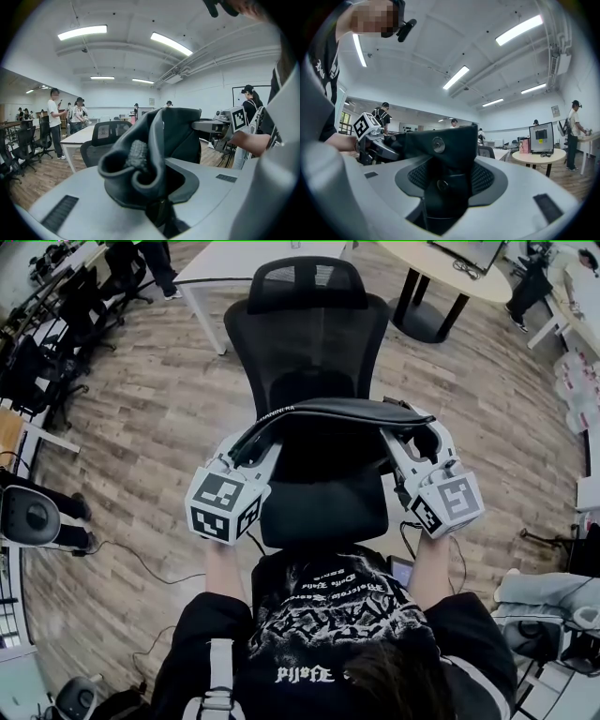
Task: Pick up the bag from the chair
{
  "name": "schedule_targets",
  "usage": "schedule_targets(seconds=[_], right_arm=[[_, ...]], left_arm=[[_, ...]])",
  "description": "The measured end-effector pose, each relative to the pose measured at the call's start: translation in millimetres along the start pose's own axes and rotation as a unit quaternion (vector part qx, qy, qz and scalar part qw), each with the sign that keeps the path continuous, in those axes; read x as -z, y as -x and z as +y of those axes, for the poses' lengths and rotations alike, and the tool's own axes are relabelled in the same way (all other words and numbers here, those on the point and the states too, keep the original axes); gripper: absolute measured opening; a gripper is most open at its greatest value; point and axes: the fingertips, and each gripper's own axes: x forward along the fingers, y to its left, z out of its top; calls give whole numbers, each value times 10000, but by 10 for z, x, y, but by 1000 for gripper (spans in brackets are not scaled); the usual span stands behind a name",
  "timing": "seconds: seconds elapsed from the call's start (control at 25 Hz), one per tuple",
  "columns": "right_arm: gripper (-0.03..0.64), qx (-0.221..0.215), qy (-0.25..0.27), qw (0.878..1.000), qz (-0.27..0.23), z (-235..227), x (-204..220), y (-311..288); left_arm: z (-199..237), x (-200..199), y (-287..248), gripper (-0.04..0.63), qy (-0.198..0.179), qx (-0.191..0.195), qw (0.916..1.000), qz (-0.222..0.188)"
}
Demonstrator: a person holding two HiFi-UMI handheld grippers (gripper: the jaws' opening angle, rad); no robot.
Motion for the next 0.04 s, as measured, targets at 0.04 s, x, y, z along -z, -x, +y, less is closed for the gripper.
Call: schedule_targets(seconds=[0.04], right_arm=[[215, 4, -5, 10000, -8, -3, 4, 0]], left_arm=[[-1, 5, -6, 61, -4, 3, 10000, -2]])
